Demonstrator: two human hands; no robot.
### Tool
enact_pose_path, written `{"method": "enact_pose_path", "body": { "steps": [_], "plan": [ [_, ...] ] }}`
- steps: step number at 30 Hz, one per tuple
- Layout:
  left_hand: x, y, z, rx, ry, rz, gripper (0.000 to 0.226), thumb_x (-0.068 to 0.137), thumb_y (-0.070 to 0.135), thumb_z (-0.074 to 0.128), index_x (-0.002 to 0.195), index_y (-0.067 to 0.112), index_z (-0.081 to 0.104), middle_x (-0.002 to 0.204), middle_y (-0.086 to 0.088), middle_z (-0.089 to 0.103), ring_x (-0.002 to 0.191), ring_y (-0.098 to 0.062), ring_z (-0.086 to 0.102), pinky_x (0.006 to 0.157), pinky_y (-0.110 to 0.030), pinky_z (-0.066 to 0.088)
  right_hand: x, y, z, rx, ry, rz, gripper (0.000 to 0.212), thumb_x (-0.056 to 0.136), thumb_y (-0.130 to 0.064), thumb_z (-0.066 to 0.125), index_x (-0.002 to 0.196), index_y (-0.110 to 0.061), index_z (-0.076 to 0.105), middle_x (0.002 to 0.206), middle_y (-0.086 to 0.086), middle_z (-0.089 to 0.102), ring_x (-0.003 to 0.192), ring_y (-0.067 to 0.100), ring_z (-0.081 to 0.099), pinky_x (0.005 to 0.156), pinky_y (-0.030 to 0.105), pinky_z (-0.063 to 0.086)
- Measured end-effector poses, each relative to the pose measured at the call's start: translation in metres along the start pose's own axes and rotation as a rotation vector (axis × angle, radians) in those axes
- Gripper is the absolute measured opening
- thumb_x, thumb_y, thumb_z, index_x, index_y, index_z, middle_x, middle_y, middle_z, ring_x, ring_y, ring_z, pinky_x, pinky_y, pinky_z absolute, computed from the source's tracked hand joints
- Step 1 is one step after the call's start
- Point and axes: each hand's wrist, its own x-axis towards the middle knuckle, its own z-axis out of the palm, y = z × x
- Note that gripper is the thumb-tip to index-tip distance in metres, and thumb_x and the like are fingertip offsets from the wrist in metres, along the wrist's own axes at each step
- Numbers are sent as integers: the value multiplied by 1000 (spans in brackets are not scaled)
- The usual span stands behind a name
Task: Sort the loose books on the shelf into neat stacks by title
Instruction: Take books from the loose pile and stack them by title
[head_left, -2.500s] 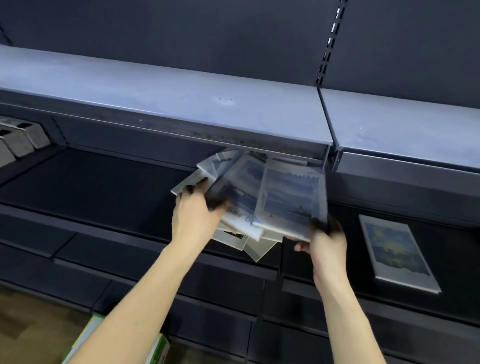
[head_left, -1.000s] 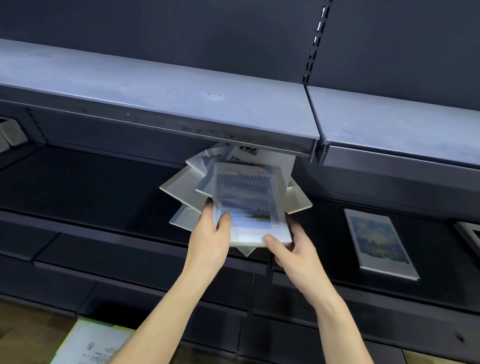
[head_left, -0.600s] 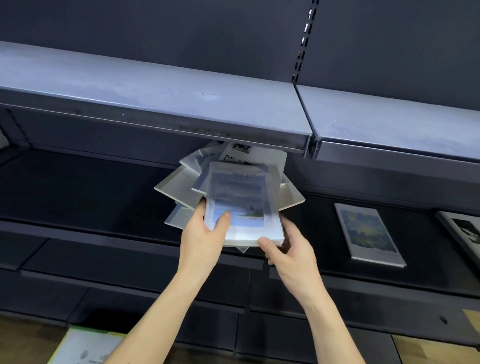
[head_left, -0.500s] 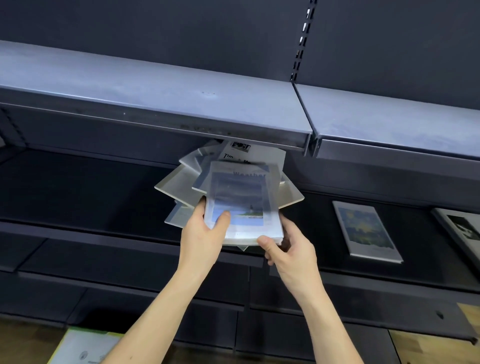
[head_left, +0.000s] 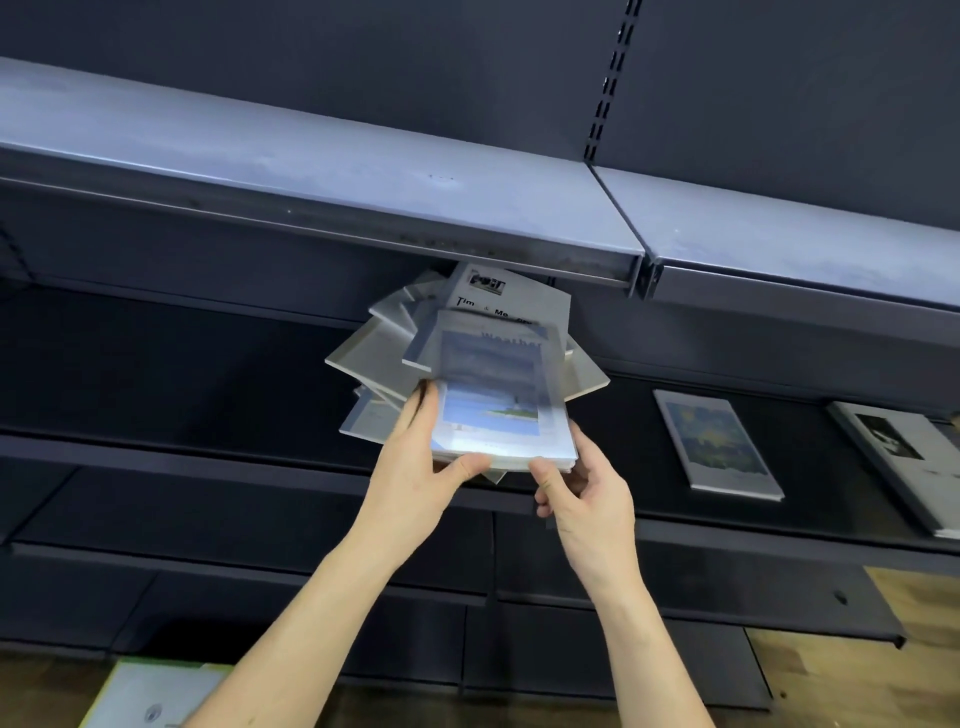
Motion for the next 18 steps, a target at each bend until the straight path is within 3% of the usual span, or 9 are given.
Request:
{"method": "enact_pose_path", "body": {
  "steps": [3,7,10,12,14,16,18],
  "plan": [
    [-1,1,-1,-19,2,9,75,85,23,74,137,46,24,118,50,28,107,42,19,82,12,18,-1,-2,2,-17,13,12,51,93,-20,70,140,-30,54,87,-4,71,64,8,60,61,22,54],
    [0,-3,1,-25,6,9,79,85,25,74,149,37,29,134,40,32,114,36,22,86,11,19,-2,-5,3,-20,10,3,50,93,-18,69,139,-32,55,85,-6,71,64,8,59,62,22,54],
    [0,-7,1,-40,2,-2,80,86,27,73,151,33,26,141,38,26,118,35,16,90,10,16,-2,-6,2,6,-9,19,50,94,-22,68,140,-33,52,97,-7,74,74,9,68,67,21,55],
    [-1,-7,-1,-65,-27,-38,86,85,35,73,154,32,22,151,31,21,131,22,16,102,-2,16,-2,-10,2,55,-12,79,48,97,-29,63,140,-36,44,105,-9,73,85,13,72,73,24,57],
    [-1,-4,-2,-126,-46,-87,84,84,44,72,152,36,23,148,29,31,136,6,32,104,-12,28,1,-14,4,122,9,159,34,101,-35,54,134,-36,48,99,-14,74,82,16,72,73,25,57],
    [1,2,0,-221,-6,-183,73,92,43,62,152,36,20,126,35,41,108,-6,62,81,-8,42,4,-17,7,139,27,203,19,103,-33,50,119,-31,62,88,-14,74,70,13,65,65,24,54],
    [6,4,4,-250,51,-275,61,99,40,47,153,31,20,119,25,47,74,-15,69,68,-17,46,5,-17,9,93,16,224,23,102,-28,52,121,-27,65,87,-9,73,65,10,59,62,23,51]
  ]
}}
